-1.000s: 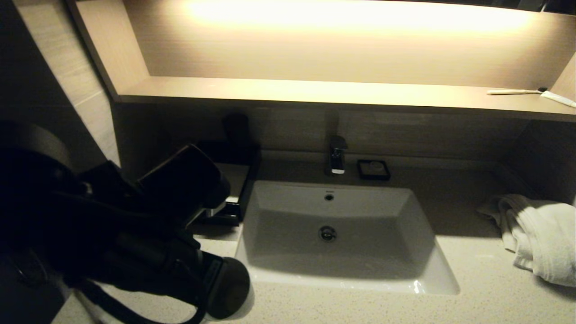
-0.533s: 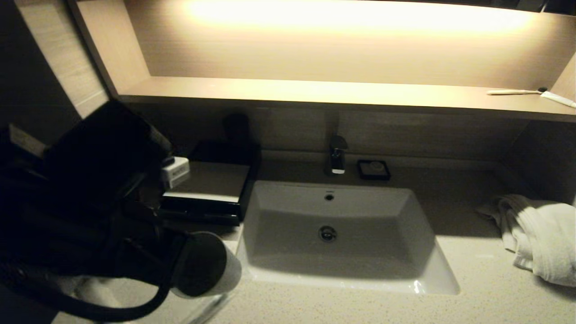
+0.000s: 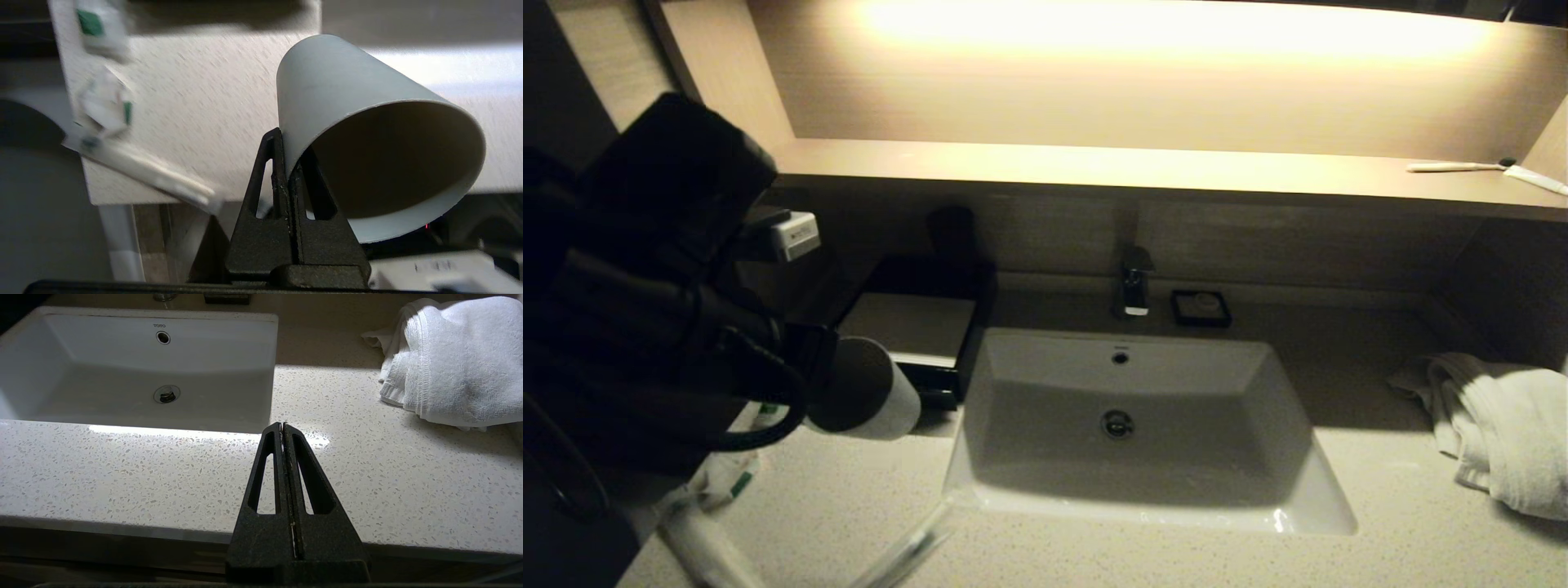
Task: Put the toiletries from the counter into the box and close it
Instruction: Place the cup on the table
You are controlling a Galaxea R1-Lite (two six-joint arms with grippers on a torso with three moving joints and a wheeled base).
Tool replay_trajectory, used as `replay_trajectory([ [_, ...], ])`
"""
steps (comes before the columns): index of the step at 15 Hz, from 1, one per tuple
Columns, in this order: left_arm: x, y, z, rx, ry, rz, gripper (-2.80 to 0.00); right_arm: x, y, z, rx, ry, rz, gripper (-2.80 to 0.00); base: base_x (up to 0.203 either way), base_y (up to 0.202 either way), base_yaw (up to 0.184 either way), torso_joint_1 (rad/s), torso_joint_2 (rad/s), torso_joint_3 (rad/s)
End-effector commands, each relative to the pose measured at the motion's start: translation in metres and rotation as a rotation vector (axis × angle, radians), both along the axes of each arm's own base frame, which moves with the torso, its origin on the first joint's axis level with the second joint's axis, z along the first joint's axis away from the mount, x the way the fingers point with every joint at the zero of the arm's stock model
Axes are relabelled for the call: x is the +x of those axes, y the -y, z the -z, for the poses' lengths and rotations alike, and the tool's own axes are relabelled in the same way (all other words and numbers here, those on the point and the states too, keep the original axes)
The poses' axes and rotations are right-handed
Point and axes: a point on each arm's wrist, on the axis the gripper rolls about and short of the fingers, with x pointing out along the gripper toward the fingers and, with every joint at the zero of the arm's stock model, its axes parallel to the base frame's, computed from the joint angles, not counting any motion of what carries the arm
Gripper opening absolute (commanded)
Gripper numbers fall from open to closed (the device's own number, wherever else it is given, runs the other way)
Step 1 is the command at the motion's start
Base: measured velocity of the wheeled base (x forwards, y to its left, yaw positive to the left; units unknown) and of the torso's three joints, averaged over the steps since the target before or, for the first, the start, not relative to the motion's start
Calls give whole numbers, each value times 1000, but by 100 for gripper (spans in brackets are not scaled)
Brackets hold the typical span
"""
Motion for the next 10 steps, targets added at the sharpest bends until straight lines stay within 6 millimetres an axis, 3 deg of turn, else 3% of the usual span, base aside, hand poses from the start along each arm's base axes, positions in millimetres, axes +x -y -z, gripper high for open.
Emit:
replay_trajectory([
  [1, 21, 2, 5, 13, -21, -31, -280, 0, 0, 0, 0, 0, -1, -280, 0, 0, 0, 0, 0, 0],
  [6, 35, 6, -1, 2, 1, -40, -280, 0, 0, 0, 0, 0, -1, -280, 0, 0, 0, 0, 0, 0],
  [10, 49, -4, 3, 29, -9, -80, -280, 0, 0, 0, 0, 1, -1, -280, 0, 0, 0, 0, 0, 0],
])
